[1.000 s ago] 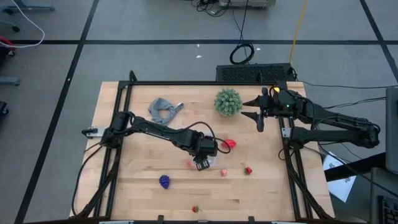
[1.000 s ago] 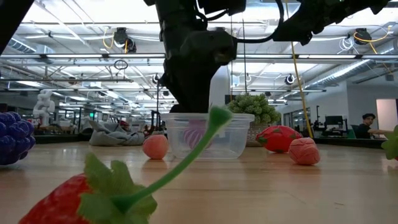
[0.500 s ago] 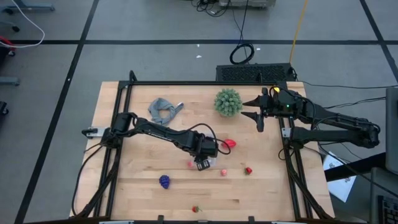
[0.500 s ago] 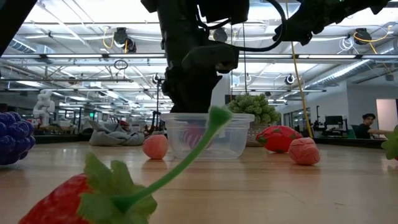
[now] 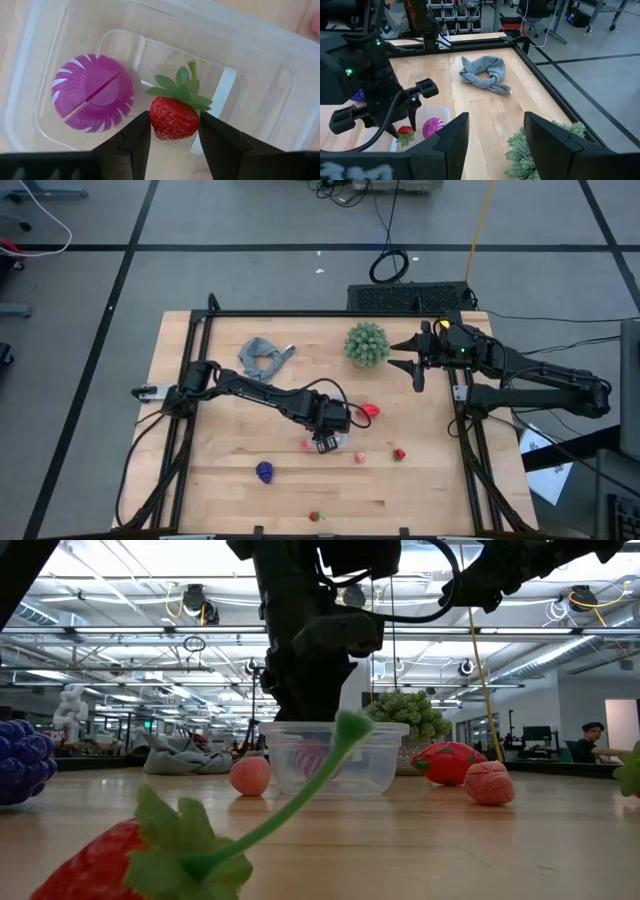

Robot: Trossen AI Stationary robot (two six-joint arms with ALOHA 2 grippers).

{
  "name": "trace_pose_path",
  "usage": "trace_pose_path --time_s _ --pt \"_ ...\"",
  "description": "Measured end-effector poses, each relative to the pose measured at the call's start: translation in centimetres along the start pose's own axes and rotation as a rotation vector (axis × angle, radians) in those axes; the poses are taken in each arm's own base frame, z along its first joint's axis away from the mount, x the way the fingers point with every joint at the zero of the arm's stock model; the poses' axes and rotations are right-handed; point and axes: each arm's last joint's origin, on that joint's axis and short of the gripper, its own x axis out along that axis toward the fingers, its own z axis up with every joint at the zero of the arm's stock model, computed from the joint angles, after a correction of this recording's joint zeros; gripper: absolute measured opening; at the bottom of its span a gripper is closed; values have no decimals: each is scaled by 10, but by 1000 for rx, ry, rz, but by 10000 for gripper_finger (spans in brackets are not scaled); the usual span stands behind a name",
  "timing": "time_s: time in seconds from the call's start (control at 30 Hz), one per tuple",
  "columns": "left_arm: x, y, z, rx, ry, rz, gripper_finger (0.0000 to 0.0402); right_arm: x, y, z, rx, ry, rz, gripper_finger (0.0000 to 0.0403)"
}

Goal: Pick and placing Produce into tupperware
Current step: Put the top left strawberry into the transparent bin

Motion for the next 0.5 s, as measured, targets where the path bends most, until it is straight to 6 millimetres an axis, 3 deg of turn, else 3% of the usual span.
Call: trace_pose_path --time_s 0.27,0.5 --pt "0 -1 0 7 10 -19 161 0 0 0 0 0 0 183" --pt "0 -1 0 4 10 -19 198 0 0 0 0 0 0 183"
